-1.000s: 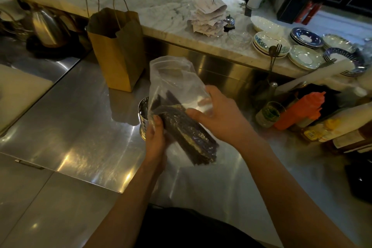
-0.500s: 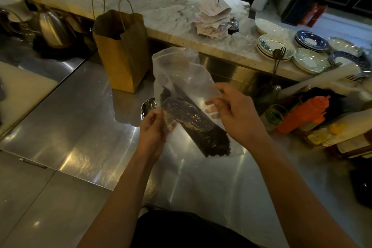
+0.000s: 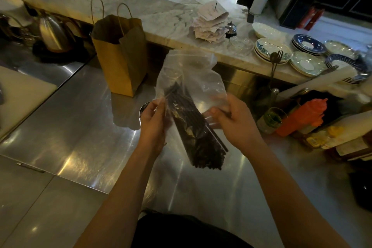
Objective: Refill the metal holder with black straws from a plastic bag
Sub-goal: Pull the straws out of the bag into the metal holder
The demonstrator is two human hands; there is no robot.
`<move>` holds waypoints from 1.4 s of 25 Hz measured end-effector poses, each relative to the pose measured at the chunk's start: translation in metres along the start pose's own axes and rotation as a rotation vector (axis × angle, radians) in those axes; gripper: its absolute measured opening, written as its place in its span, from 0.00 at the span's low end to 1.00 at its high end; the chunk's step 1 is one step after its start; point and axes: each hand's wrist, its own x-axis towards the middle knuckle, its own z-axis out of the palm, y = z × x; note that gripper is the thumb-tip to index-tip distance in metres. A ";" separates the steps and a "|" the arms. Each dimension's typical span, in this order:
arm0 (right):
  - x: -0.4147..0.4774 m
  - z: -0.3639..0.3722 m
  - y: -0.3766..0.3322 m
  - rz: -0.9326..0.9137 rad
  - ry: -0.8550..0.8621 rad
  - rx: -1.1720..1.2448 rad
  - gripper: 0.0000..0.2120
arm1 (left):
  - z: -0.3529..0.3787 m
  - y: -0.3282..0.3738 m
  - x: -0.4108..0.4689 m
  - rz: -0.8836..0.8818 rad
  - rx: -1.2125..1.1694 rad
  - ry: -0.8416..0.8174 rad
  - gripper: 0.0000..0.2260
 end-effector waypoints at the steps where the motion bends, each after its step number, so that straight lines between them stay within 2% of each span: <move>1: -0.001 0.002 -0.002 -0.031 -0.015 0.009 0.10 | 0.004 -0.002 0.001 0.010 0.069 0.078 0.12; 3: -0.003 0.009 -0.002 -0.027 -0.056 -0.001 0.10 | 0.009 -0.010 0.003 0.053 0.205 0.225 0.15; 5: 0.000 0.009 0.006 0.112 -0.090 -0.084 0.13 | 0.010 -0.012 0.002 0.111 0.236 0.295 0.11; 7: -0.001 0.003 0.014 0.242 -0.216 -0.188 0.14 | 0.008 -0.014 0.000 0.158 0.179 0.264 0.07; 8: -0.002 0.001 0.018 0.255 -0.235 -0.173 0.11 | 0.007 -0.013 -0.002 0.160 0.162 0.247 0.07; 10: -0.007 0.001 0.019 0.169 -0.130 -0.093 0.05 | 0.002 -0.012 -0.001 0.085 0.136 0.232 0.11; 11: -0.009 0.002 0.016 0.086 -0.054 -0.110 0.05 | 0.000 -0.011 0.001 -0.011 0.076 0.198 0.16; 13: -0.010 0.004 0.007 -0.078 0.044 -0.253 0.06 | -0.008 -0.012 0.008 -0.218 -0.027 0.117 0.32; 15: -0.012 0.004 -0.001 -0.256 0.127 -0.382 0.05 | -0.016 -0.017 0.008 -0.314 -0.047 0.003 0.44; 17: -0.013 0.008 -0.009 -0.365 0.165 -0.468 0.05 | -0.018 -0.024 0.005 -0.330 -0.062 -0.138 0.43; 19: -0.014 0.016 -0.013 -0.365 0.133 -0.572 0.08 | -0.009 -0.027 -0.002 -0.329 -0.143 -0.208 0.41; 20: -0.014 0.020 -0.012 -0.373 0.118 -0.599 0.11 | -0.005 -0.028 -0.005 -0.360 -0.180 -0.180 0.43; 22: -0.013 0.023 -0.012 -0.360 0.104 -0.603 0.09 | -0.004 -0.032 -0.006 -0.386 -0.216 -0.125 0.47; 25: -0.009 0.019 -0.011 -0.414 0.153 -0.600 0.07 | -0.007 -0.032 -0.005 -0.386 -0.225 -0.130 0.44; 27: -0.010 0.020 -0.014 -0.442 0.145 -0.616 0.11 | -0.006 -0.031 -0.004 -0.400 -0.246 -0.131 0.43; 30: -0.015 0.023 -0.019 -0.492 0.150 -0.563 0.16 | -0.005 -0.028 -0.004 -0.394 -0.331 -0.189 0.35; 35: -0.016 0.017 -0.019 -0.487 0.167 -0.500 0.11 | -0.020 -0.033 -0.004 -0.427 -0.415 -0.322 0.41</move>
